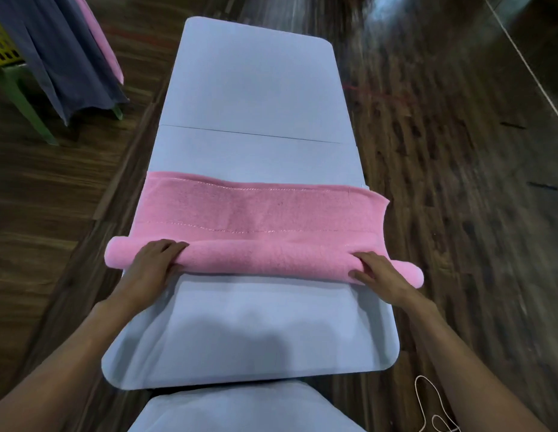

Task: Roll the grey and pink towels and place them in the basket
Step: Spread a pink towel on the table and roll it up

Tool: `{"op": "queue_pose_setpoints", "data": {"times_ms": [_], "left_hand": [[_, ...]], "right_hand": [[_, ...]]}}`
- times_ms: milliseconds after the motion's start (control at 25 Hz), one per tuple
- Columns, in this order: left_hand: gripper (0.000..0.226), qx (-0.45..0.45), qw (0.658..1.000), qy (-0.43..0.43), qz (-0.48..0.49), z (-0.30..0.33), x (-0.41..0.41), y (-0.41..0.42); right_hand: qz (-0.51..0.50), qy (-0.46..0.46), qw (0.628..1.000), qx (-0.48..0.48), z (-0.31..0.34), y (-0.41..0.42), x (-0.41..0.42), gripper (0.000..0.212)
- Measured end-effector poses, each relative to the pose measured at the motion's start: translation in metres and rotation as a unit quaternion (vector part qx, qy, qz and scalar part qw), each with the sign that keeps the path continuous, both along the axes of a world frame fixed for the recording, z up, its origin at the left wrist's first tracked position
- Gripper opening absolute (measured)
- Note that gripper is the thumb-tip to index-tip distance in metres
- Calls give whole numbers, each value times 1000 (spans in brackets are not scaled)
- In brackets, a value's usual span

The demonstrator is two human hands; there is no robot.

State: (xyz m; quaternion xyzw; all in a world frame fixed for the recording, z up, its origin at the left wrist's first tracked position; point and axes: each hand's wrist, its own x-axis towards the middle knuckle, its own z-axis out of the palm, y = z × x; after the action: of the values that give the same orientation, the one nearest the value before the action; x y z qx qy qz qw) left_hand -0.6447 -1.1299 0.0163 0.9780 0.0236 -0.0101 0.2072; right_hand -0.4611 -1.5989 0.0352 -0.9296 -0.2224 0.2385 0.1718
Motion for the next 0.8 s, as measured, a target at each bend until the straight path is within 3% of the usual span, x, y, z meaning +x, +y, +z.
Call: {"op": "queue_pose_setpoints", "data": {"times_ms": [120, 200, 280, 360, 520, 640, 800], "left_hand": [[37, -45, 994, 95, -3, 8, 15, 11], [38, -86, 988, 122, 44, 14, 35, 15], [29, -68, 993, 30, 87, 20, 40, 11], [21, 21, 993, -70, 93, 16, 23, -2], [53, 86, 992, -79, 37, -4, -10, -22], [59, 83, 995, -32, 35, -5, 12, -10], [40, 49, 998, -18, 40, -3, 26, -6]], "right_hand": [[-95, 68, 989, 94, 6, 1, 7, 49], [-171, -51, 972, 150, 5, 7, 9, 35], [-178, -195, 959, 102, 1, 13, 0, 17], [-137, -258, 955, 46, -11, 13, -19, 26], [-62, -232, 970, 31, -30, 0, -28, 65], [-65, -181, 981, 8, -25, 6, -7, 60], [-40, -149, 988, 31, -14, 7, 3, 46]]}}
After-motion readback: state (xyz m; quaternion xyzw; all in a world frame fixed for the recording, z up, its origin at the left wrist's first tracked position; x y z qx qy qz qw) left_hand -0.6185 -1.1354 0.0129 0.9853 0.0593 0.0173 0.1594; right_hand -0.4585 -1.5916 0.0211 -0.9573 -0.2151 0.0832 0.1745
